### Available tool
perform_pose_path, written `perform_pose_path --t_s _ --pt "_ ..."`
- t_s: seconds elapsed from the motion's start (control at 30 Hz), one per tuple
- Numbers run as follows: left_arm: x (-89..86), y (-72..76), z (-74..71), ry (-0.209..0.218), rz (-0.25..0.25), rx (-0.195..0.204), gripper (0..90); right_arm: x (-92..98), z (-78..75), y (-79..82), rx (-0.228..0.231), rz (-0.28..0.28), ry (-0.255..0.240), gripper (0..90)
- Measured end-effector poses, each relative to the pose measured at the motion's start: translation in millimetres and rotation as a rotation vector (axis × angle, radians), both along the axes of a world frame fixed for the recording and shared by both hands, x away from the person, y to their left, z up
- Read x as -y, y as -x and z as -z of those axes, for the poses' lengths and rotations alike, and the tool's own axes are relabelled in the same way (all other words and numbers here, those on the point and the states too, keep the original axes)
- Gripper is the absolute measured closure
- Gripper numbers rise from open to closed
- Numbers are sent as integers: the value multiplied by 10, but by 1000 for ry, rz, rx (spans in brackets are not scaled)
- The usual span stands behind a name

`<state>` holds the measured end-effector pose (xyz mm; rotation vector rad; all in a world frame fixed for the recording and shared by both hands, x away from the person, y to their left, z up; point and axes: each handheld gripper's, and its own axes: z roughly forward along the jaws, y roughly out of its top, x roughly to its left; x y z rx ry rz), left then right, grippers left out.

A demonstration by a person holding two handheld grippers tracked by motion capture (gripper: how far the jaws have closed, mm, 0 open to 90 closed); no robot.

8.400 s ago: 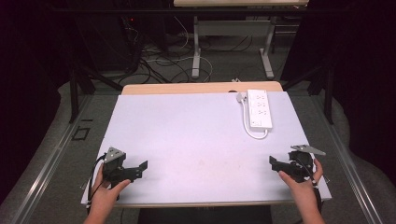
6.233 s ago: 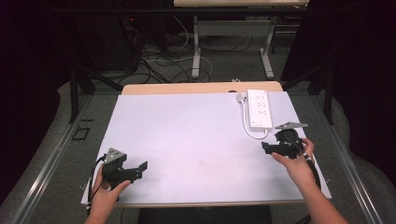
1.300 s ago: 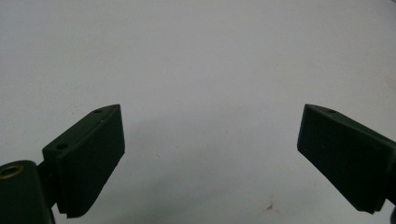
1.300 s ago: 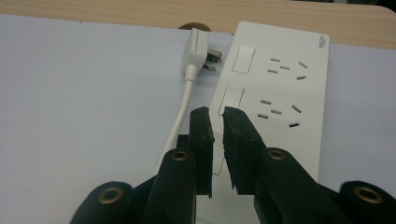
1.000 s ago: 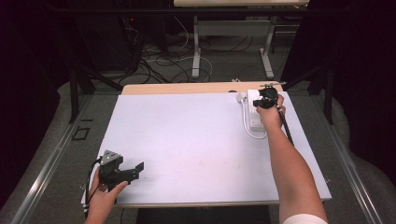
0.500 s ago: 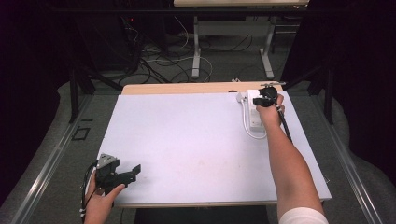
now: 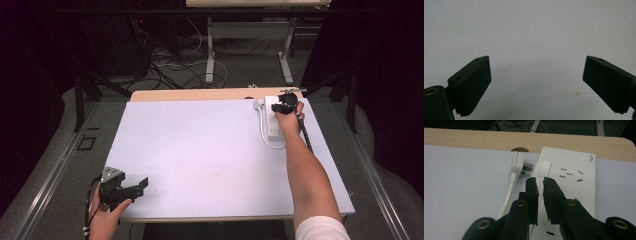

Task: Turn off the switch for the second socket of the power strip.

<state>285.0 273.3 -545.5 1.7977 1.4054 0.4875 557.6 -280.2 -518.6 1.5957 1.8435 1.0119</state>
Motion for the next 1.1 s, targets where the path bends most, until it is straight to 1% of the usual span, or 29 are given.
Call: perform_pose_path --t_s 0.07,0.3,0.37,0.57,0.67,0.73,0.87,0.97,1.03,1.1 --pt "0 -1 0 0 0 0 80 9 19 -14 -1 3 -14 855" --pt "-3 -5 0 2 1 2 80 5 53 -38 -5 -5 -9 887" --pt "-4 -6 0 3 2 3 80 0 76 -53 1 -7 -7 899" --pt "-6 -4 -1 7 5 6 80 -22 141 -81 -6 -16 -5 900" --pt "-11 -2 -5 7 8 5 80 -35 170 -93 -10 -8 -17 900" --pt "-11 0 -6 8 8 5 80 -37 187 -98 -7 -4 -9 900" --pt "-8 -1 -2 9 11 1 83 -45 208 -113 -10 -4 -14 900" --pt "-2 -2 0 9 10 3 82 -30 223 -117 -12 -6 -3 900" --pt "-2 -4 0 7 13 2 82 -37 226 -124 -8 -1 -14 900" --pt "1 -5 -1 6 15 1 83 -37 228 -127 -4 -2 -8 900"
